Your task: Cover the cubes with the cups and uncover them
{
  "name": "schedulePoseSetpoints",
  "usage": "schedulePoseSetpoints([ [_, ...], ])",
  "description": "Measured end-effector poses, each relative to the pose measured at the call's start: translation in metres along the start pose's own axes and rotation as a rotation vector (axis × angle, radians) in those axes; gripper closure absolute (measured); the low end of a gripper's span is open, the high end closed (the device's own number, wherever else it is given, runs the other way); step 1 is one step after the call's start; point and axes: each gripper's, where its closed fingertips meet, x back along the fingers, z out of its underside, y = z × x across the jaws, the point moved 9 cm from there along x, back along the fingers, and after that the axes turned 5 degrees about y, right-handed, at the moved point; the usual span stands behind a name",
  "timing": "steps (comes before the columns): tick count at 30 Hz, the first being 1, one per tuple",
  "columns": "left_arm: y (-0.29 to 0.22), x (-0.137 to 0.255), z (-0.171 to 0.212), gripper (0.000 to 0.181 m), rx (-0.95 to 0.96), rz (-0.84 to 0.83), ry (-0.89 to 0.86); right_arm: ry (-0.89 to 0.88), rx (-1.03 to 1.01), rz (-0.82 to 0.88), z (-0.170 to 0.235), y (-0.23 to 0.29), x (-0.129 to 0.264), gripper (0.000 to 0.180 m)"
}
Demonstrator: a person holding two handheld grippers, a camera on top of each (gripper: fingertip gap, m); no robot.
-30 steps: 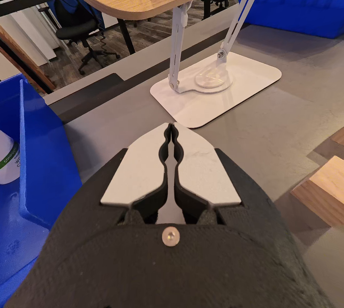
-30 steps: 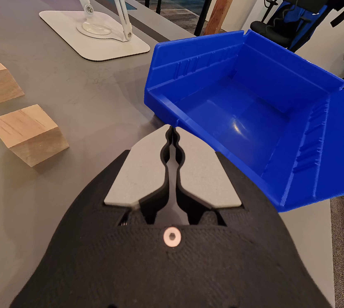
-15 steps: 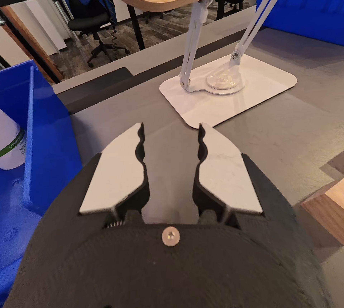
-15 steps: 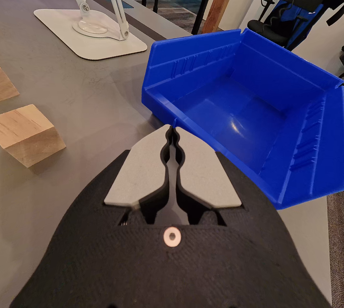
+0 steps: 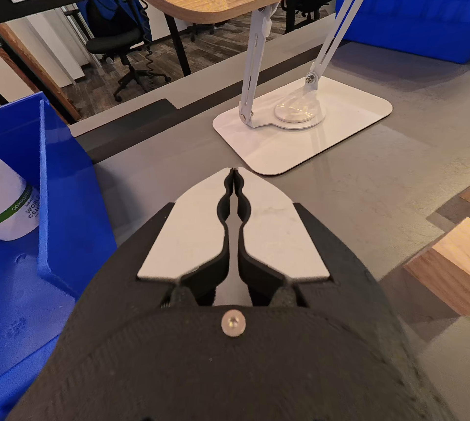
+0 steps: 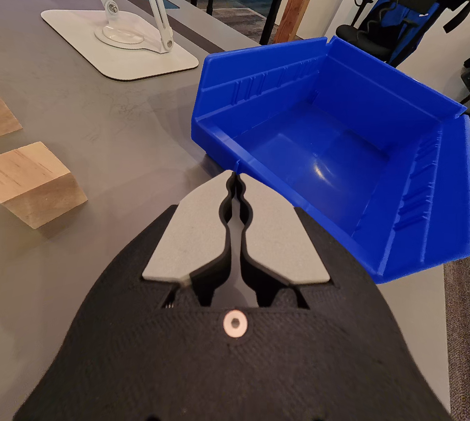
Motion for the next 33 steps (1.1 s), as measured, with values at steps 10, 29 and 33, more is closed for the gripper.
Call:
schedulePoseSetpoints([
  [10, 0.0017, 0.0012, 0.0004, 0.181, 0.014, 0.002, -0.004, 0.004, 0.003, 0.005, 0.0002, 0.0001, 0.0002, 0.18],
  [29, 0.0028, 0.0017, 0.001, 0.181, 0.019, 0.002, -0.003, 0.008, -0.003, 0.012, 0.0009, -0.0011, 0.001, 0.18],
  [33, 0.003, 0.002, 0.0011, 0.181, 0.02, 0.0, -0.004, 0.009, -0.001, 0.013, 0.0008, -0.0009, 0.001, 0.18],
])
